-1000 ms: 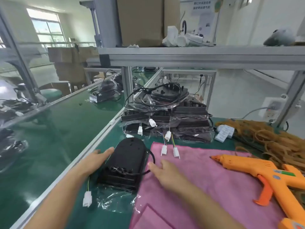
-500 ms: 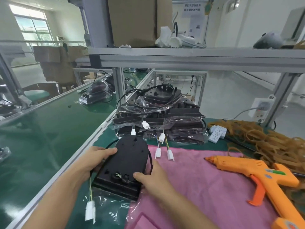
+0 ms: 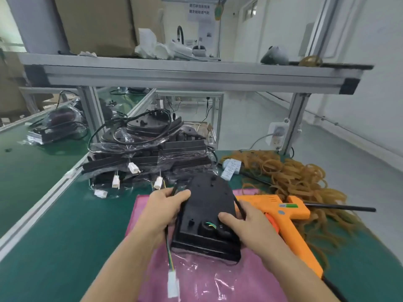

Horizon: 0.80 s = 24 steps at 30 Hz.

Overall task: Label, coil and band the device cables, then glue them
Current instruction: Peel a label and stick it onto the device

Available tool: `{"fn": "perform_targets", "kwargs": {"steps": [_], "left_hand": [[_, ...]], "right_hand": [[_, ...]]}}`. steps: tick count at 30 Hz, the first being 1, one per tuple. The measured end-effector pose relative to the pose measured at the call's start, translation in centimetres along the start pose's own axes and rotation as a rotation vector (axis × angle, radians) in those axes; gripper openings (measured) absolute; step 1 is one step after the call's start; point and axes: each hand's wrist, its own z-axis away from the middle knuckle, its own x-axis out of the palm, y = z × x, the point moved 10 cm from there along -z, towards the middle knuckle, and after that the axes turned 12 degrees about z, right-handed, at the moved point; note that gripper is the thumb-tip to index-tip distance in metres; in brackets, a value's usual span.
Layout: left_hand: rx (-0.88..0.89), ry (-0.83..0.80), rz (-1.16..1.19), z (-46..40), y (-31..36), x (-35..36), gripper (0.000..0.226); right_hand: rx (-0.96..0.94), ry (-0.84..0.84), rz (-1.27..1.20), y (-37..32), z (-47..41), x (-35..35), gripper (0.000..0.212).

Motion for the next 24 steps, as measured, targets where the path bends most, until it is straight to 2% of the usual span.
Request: {"fn": "perform_targets", "kwargs": {"steps": [1, 3, 7, 9, 10, 11, 12, 13, 14, 16, 18, 20, 24], "left_hand": [[-0.022, 0.01, 0.028, -0.1, -1.2, 0.4, 0.01], [-0.065, 0.031, 0.066, -0.3, -3.6, 0.5, 0.015], [-0.05, 0.077, -0.095, -0.8, -5.9, -1.1, 0.024], [-0.005, 0.069, -0.264, -1.3, -5.6, -1.8, 0.022], [0.027, 0.053, -0.404, -1.6, -5.1, -1.8, 0.015], [0.059, 0.044, -0.59, -1.8, -4.5, -1.9, 0.015], [0.102, 0.074, -0.834, -1.8, -3.6, -2.1, 0.025], [0.18, 0.141, -1.024, -1.8, -2.3, -2.2, 0.033], [0.284, 0.201, -1.098, -1.5, -0.7, -1.8, 0.038], [0.503, 0.203, -1.01, -1.0, 2.0, 0.8, 0.039], [0.605, 0.056, -0.853, -1.7, 2.7, 4.3, 0.028], [0.57, -0.068, -0.724, -3.4, 2.5, 7.2, 0.022], [0.417, -0.162, -0.631, -7.0, 1.2, 10.3, 0.024]], "right_hand": [[0.007, 0.008, 0.075, 0.7, -0.5, -0.4, 0.03], [0.007, 0.017, 0.215, 1.8, -1.4, -0.6, 0.032], [-0.043, -0.063, 0.404, 2.7, -1.9, 0.9, 0.05], [-0.039, -0.09, 0.51, 2.9, -2.1, 0.8, 0.049], [-0.043, -0.069, 0.596, 2.6, -2.4, 0.2, 0.041], [-0.058, -0.017, 0.671, 2.1, -3.2, -0.9, 0.032], [-0.079, 0.06, 0.705, 1.3, -4.2, -2.1, 0.025], [-0.094, 0.13, 0.69, 0.5, -5.7, -3.3, 0.021], [-0.085, 0.168, 0.6, -0.1, -7.3, -4.3, 0.017], [0.01, 0.128, 0.266, 0.0, -11.2, -4.9, 0.014], [0.17, 0.061, -0.008, 0.9, -14.5, -4.0, 0.018], [0.302, 0.016, -0.111, 1.9, -16.7, -2.7, 0.015], [0.422, -0.046, -0.188, 3.4, -19.5, -0.5, 0.007]]}}
